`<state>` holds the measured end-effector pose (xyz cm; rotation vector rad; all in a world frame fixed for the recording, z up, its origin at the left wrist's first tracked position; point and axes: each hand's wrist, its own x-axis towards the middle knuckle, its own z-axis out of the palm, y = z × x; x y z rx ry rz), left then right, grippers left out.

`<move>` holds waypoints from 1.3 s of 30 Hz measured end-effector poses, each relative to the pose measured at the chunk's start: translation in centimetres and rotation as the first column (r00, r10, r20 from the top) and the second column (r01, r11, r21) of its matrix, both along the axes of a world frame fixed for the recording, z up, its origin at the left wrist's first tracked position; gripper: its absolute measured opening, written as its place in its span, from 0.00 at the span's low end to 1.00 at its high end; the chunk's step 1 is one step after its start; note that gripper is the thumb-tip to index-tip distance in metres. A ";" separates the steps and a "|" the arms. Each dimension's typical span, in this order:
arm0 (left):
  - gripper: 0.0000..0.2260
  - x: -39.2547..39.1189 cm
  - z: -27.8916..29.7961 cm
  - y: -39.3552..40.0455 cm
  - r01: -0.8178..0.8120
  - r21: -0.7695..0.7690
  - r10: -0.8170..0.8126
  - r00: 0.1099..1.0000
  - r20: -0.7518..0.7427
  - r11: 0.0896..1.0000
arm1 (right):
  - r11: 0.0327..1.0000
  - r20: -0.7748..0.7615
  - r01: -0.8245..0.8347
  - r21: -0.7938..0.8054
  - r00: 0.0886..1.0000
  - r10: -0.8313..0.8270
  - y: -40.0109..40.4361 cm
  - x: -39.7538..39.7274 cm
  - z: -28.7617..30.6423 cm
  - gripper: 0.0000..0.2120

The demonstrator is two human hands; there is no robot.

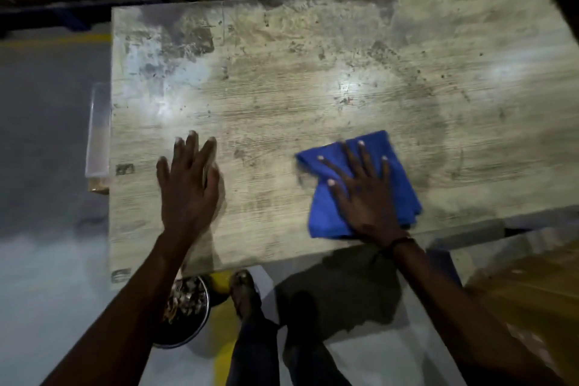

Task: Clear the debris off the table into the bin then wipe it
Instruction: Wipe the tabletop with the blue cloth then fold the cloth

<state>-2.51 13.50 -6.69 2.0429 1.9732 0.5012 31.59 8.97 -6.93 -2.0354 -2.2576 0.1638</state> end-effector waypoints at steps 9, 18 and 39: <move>0.23 -0.2 0.0 -0.7 -0.050 0.031 0.049 0.999 0.009 0.998 | 0.966 -0.063 0.257 0.025 0.965 -0.255 8.6 0.2 -0.3 0.26; 0.22 -0.5 0.1 -0.7 -0.030 0.055 0.030 0.999 0.011 0.998 | 0.999 -0.016 -0.048 -0.003 0.999 0.048 -4.2 -4.0 -0.5 0.26; 0.24 -11.8 -1.3 -6.5 0.019 0.043 -0.018 0.999 -0.031 0.999 | 0.992 -0.041 0.121 0.025 0.992 -0.120 -5.5 -18.0 -0.7 0.26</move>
